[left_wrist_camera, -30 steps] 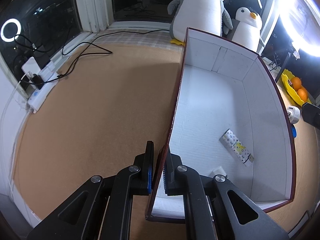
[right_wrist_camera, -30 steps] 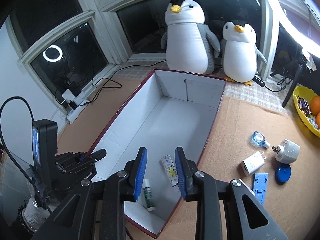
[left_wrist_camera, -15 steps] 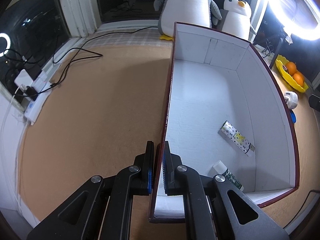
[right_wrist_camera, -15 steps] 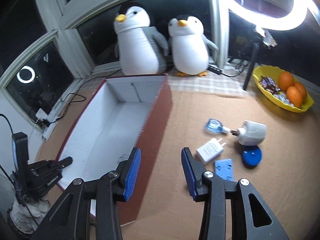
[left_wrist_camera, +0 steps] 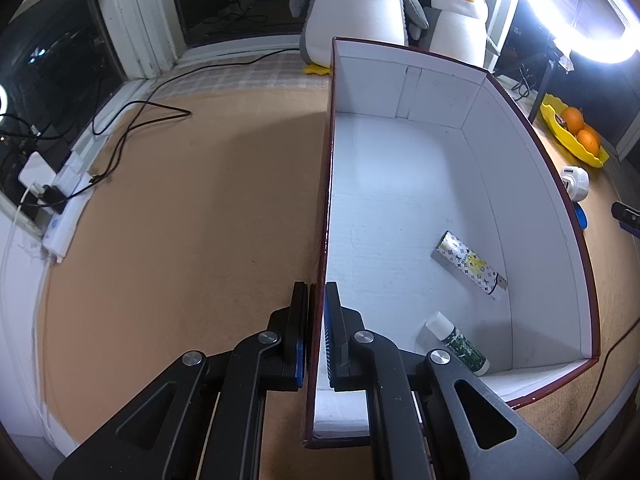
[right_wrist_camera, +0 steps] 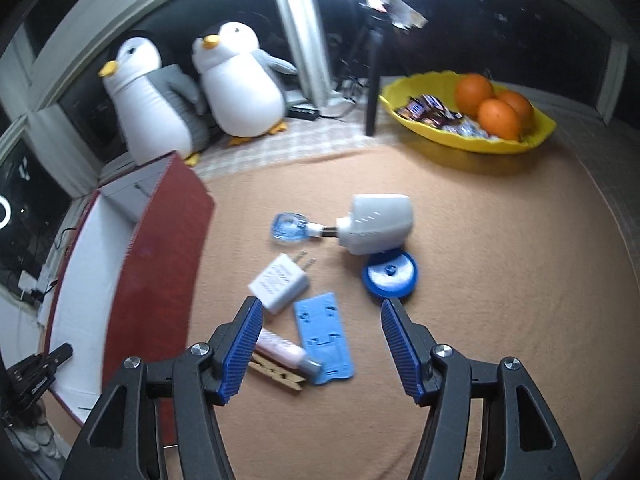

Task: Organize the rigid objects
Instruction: 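Return the right gripper to the items and grasp the blue tape measure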

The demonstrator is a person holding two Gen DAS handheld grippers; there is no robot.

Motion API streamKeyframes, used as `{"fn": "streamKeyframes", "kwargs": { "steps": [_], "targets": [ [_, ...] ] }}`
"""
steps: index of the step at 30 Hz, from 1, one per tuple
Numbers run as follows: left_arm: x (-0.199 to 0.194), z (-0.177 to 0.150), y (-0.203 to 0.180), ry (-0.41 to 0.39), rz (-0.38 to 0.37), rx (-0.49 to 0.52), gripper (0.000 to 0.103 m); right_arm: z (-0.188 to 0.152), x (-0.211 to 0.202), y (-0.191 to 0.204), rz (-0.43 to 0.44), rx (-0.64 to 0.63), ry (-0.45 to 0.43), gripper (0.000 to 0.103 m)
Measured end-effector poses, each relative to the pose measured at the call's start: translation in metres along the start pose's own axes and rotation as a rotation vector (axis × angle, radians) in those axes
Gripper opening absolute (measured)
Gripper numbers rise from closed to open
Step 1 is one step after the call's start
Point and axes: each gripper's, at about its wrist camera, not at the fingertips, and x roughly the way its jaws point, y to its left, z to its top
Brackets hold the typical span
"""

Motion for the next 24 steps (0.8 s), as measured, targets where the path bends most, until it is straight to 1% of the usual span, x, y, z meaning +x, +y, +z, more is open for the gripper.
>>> {"fn": "streamKeyframes", "kwargs": {
  "steps": [3,8,14,24],
  "targets": [
    [0.0,0.0,-0.001,0.003,-0.005,0.007,0.006,0.0,0.011,-0.017,-0.032,0.037,0.026,0.058],
    [0.0,0.001,-0.001,0.009,-0.007,0.017,0.006,0.002,0.033,-0.032,-0.057,0.078,0.076,0.058],
    [0.001,0.002,-0.001,0.013,-0.012,0.027,0.006,0.008,0.055,-0.04,-0.084,0.101,0.109,0.058],
    [0.001,0.002,0.0,0.014,-0.021,0.021,0.006,0.025,0.084,-0.041,-0.127,0.137,0.161,0.058]
  ]
}}
